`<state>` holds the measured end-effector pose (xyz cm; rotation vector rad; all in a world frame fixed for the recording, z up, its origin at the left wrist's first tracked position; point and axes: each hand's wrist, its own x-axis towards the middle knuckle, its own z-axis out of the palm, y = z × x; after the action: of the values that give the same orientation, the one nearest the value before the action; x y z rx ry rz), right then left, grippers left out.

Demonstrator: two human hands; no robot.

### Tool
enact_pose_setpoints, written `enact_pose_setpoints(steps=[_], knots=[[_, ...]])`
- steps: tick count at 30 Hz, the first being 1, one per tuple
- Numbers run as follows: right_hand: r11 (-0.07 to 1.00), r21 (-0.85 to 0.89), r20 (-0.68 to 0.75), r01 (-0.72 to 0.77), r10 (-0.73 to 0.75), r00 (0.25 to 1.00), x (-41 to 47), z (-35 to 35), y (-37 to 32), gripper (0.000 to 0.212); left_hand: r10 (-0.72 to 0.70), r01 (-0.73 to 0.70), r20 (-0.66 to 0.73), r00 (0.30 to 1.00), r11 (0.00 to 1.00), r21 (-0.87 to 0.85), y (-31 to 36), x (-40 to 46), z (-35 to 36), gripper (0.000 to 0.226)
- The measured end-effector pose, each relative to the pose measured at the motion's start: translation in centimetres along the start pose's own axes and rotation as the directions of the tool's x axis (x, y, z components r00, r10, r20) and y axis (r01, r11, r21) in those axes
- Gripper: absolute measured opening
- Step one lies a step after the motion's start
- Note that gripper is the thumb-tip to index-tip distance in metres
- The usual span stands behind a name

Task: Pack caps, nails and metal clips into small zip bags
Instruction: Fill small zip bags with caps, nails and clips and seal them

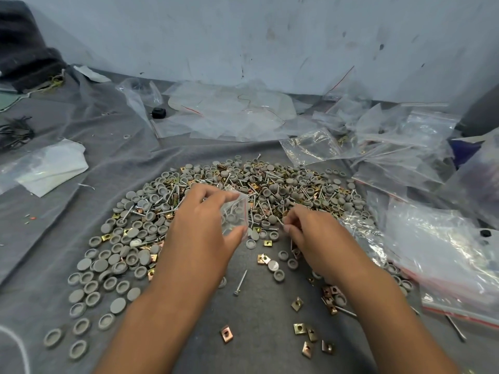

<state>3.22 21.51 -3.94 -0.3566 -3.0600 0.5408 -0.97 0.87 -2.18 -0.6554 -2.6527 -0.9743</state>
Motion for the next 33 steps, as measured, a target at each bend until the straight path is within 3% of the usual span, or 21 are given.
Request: enact_pose_setpoints(steps=[6, 8, 14, 18, 20, 22, 24, 28, 33], knots=[[0.991, -0.124, 0.073, 0.04, -0.031, 0.997, -0.4, 0.1, 0.1, 0.021, 0.002, -0.002, 0.011, 1.0, 1.0, -0.005, 0.1, -0.1, 0.1, 0.054], [0.989, -0.139, 0.085, 0.047, -0.036, 0.996, -0.3, 0.5, 0.0, 0.017, 0.003, -0.003, 0.011, 1.0, 1.0, -0.005, 0.1, -0.1, 0.1, 0.055], [0.988, -0.153, -0.018, -0.015, 0.013, 1.0, 0.4, 1.7, -1.4, 0.027, 0.006, -0.006, 0.005, 1.0, 1.0, -0.003, 0.2, -0.1, 0.1, 0.054], [0.998, 0.059, 0.0, -0.005, 0.005, 1.0, 0.6, 1.1, -0.8, 0.013, 0.011, -0.01, 0.006, 1.0, 1.0, -0.004, 0.2, -0.1, 0.1, 0.055], [0.981, 0.194, 0.019, -0.002, -0.002, 1.0, 0.2, 0.4, -0.1, 0.013, 0.012, -0.012, 0.005, 1.0, 1.0, 0.0, 0.2, 0.0, 0.2, 0.055], [0.976, 0.215, 0.082, 0.036, -0.055, 0.995, -0.4, -0.3, 0.3, 0.017, 0.015, -0.015, 0.004, 1.0, 1.0, 0.001, 0.1, 0.0, 0.2, 0.055], [0.983, 0.172, 0.145, 0.065, -0.091, 0.985, -0.9, -0.5, 0.4, 0.015, 0.012, -0.012, 0.005, 1.0, 1.0, -0.001, 0.2, 0.1, 0.3, 0.055], [0.99, -0.07, 0.155, 0.125, -0.113, 0.981, -1.2, -0.2, 0.0, 0.004, 0.021, -0.021, 0.022, 1.0, 1.0, -0.006, 0.5, 0.0, 0.4, 0.056], [0.989, -0.01, 0.164, 0.145, -0.142, 0.976, -1.1, 0.0, -0.2, 0.005, 0.028, -0.027, 0.042, 0.999, 1.0, -0.009, 0.5, -0.3, 0.7, 0.057]])
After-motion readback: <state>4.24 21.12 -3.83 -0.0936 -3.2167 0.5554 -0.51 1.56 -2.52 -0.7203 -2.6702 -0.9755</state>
